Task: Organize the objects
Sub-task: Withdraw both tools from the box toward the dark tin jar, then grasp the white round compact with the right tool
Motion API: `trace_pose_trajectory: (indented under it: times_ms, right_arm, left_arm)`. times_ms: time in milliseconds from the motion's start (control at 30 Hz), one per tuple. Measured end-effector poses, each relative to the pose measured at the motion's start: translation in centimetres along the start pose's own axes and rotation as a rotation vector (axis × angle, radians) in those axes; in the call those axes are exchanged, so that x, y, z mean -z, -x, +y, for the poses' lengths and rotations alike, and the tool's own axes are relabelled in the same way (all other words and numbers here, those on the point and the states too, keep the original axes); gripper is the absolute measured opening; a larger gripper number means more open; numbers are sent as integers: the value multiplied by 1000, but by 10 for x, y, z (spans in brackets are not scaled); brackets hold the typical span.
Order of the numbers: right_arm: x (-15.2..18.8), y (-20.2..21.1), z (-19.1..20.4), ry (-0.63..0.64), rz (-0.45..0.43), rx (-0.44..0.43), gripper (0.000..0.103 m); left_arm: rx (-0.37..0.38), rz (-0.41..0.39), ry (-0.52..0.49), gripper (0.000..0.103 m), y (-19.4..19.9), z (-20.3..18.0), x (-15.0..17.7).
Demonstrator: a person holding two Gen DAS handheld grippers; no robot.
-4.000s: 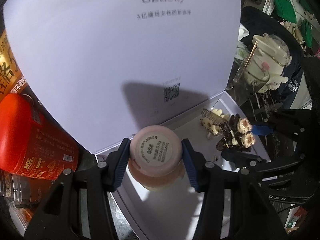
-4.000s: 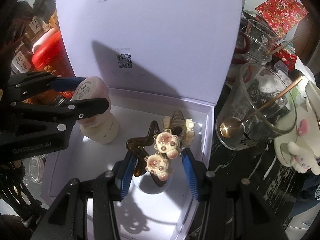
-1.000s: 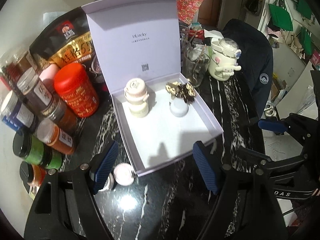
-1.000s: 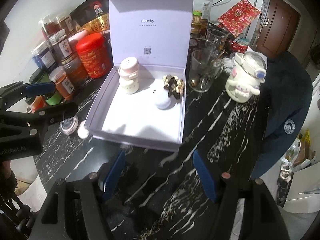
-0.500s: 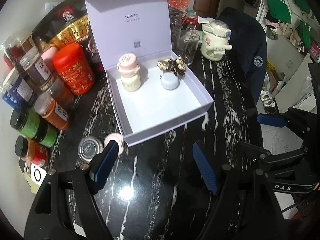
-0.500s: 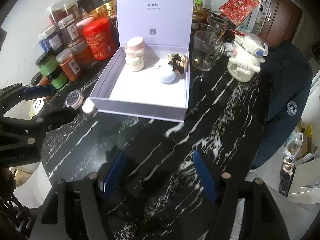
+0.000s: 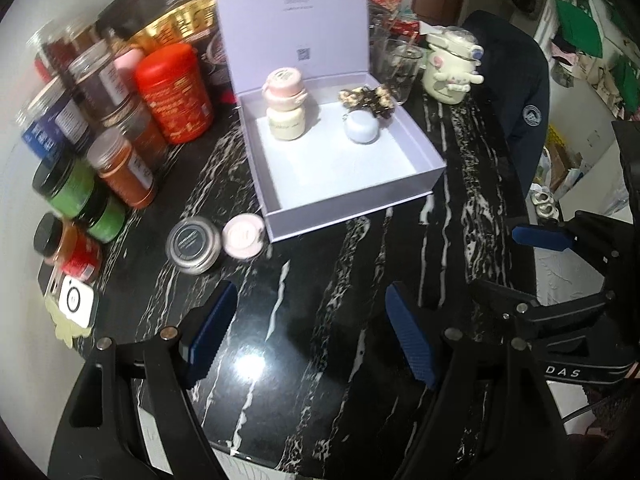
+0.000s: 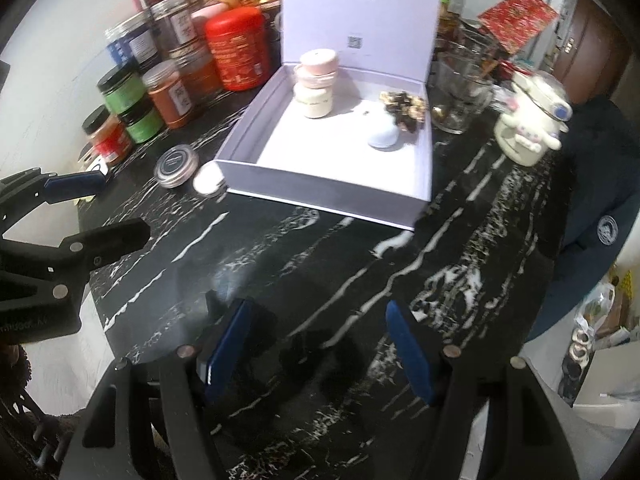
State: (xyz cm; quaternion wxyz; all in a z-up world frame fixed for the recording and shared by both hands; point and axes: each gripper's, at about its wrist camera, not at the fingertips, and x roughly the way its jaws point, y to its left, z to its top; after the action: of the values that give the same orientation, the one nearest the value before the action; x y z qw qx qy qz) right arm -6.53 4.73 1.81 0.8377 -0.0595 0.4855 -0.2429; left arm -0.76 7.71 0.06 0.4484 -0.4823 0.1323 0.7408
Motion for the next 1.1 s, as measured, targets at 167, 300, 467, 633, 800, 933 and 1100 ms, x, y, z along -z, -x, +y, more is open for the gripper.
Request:
trace_pose_trajectory:
  times_ms: [167,300,467,633,800,933,1100]
  right_arm:
    - [-10,-10,25,34,11,-27,72]
    - [-19,-20,42,38,20,-46,72]
    - [-34,-33,64,71,30,-72,72]
    - [-50,-46,83,98,41,-89,72]
    - [-64,-58,95,105,53,-97,72]
    - [-77,-70,103,98,67,-99,72]
    - [-91,-86,109,82,88,-100,72]
  left_arm:
    - [-11,8,26,76,-1,21,10]
    - [-16,10,40,76,-2,40,16]
    - [-36,24,81,76,-4,64,23]
    - [-49,37,119,76,-9,91,27]
    - [-58,45,149,76,-16,114,25]
    - [-61,51,164,76,-22,130,21]
    - [-60,64,172,76,-34,148,13]
